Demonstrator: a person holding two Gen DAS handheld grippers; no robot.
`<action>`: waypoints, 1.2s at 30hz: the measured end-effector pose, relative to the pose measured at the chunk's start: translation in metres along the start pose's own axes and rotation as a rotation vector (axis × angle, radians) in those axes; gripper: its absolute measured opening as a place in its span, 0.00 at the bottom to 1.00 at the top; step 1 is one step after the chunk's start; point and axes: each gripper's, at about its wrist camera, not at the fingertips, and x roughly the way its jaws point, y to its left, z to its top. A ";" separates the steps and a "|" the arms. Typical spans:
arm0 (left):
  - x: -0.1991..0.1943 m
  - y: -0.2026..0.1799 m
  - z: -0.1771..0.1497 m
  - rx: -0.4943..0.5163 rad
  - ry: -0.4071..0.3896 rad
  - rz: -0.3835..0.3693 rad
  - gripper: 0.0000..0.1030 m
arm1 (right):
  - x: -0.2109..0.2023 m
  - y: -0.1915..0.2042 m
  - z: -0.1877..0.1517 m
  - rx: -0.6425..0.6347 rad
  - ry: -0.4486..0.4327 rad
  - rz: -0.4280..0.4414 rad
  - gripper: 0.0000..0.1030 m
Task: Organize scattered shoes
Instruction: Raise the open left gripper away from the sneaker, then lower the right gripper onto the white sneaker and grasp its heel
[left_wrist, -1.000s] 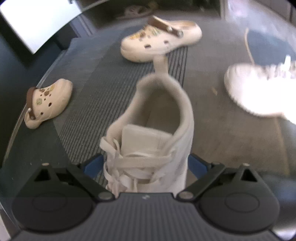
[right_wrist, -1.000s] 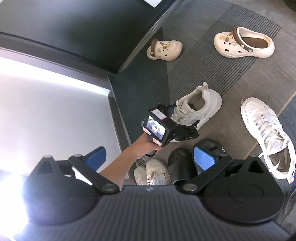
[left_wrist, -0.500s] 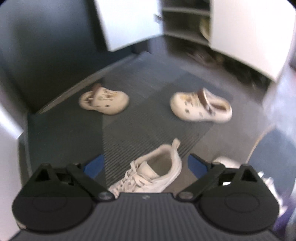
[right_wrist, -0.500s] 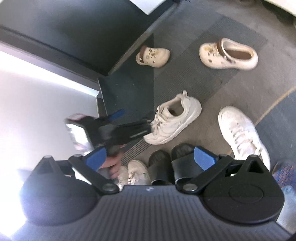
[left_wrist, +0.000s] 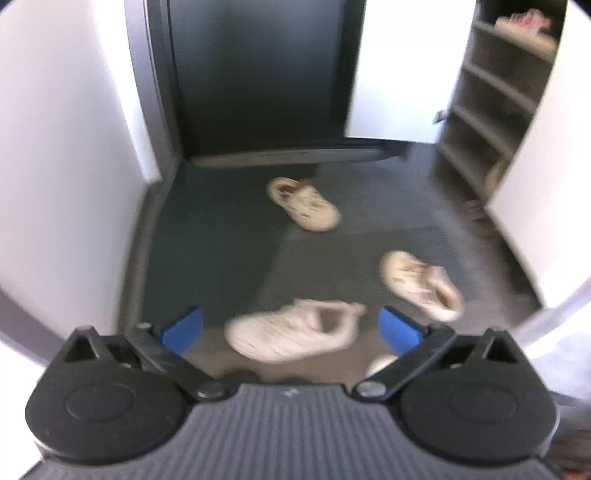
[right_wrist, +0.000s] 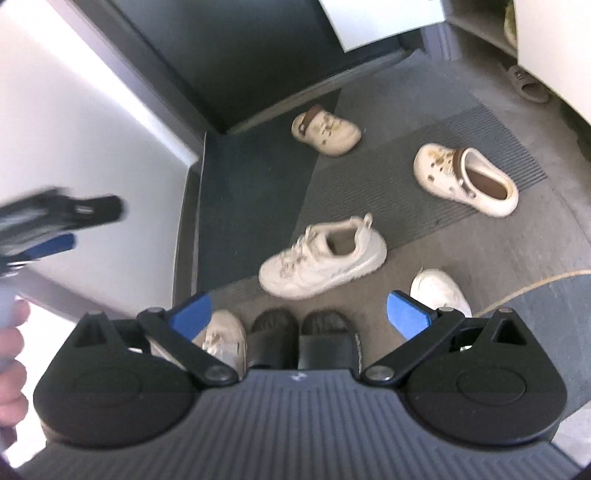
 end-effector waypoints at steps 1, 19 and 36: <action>-0.018 0.000 -0.008 -0.013 -0.014 -0.027 1.00 | 0.001 0.004 -0.001 -0.030 0.002 -0.011 1.00; -0.033 0.041 -0.021 -0.185 -0.078 -0.023 1.00 | 0.174 0.046 -0.042 -1.685 0.023 -0.166 1.00; 0.020 0.067 0.000 -0.325 -0.107 0.125 1.00 | 0.314 0.032 -0.014 -1.745 0.195 -0.001 1.00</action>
